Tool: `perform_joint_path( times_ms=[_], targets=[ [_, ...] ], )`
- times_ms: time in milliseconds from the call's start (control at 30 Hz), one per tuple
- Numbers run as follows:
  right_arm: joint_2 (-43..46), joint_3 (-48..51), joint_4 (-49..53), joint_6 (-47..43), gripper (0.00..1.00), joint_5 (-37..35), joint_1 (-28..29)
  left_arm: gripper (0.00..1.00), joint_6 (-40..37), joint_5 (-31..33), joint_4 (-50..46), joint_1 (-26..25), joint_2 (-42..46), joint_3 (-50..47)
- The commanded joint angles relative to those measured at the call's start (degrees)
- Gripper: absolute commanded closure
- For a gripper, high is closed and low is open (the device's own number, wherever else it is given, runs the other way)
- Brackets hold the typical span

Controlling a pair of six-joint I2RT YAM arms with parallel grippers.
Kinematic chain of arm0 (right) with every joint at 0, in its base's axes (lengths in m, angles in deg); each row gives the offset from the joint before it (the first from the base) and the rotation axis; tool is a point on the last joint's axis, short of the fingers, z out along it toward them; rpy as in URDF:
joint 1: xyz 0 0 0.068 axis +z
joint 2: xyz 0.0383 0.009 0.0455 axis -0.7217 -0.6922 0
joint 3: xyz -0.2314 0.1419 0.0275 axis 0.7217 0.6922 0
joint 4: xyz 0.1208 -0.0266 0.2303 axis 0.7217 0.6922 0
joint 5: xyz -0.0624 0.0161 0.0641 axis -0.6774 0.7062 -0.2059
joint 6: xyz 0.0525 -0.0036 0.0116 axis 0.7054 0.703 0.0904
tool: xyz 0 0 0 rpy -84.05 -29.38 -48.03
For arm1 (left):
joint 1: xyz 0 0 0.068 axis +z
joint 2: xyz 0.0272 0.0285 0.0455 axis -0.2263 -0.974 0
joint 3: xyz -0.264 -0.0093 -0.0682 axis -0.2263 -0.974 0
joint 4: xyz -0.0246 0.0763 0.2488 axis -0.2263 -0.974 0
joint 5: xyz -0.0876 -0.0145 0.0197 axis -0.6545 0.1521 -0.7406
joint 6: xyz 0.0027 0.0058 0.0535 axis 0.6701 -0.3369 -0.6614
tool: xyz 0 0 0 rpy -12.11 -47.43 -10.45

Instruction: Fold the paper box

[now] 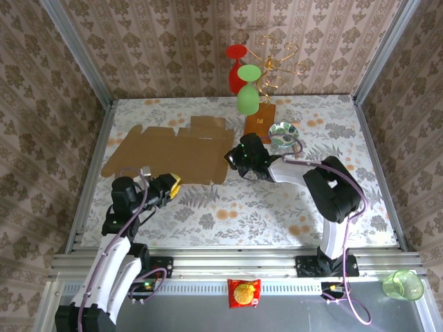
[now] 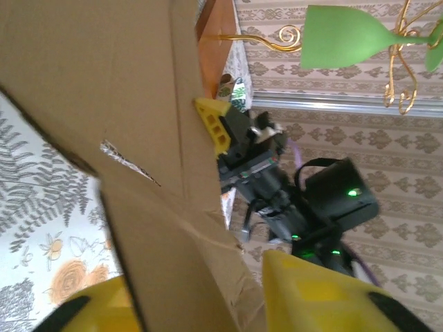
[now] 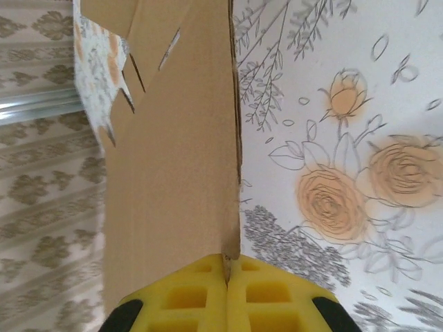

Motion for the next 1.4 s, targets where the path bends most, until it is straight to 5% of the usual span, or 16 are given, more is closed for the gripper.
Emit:
perform_joint_path(
  times_ms=[0,300,733,1367],
  targets=[
    [5.89,-5.21,17.56,-12.07,1.00,-6.72,1.32,0.62,-6.69,3.80,-10.61,-0.22,4.72,8.83],
    [9.49,-14.88,33.62,-23.32,1.00,-12.74,2.87,0.53,-9.83,6.34,-17.34,0.12,3.36,17.62],
    [7.74,-31.20,47.37,-42.49,1.00,-24.06,8.15,0.57,-16.96,11.76,-21.44,1.35,2.84,17.99],
    [19.80,-25.27,33.82,-99.81,1.00,-36.50,10.57,0.59,-16.12,13.63,-11.54,0.28,-5.09,22.19]
  ],
)
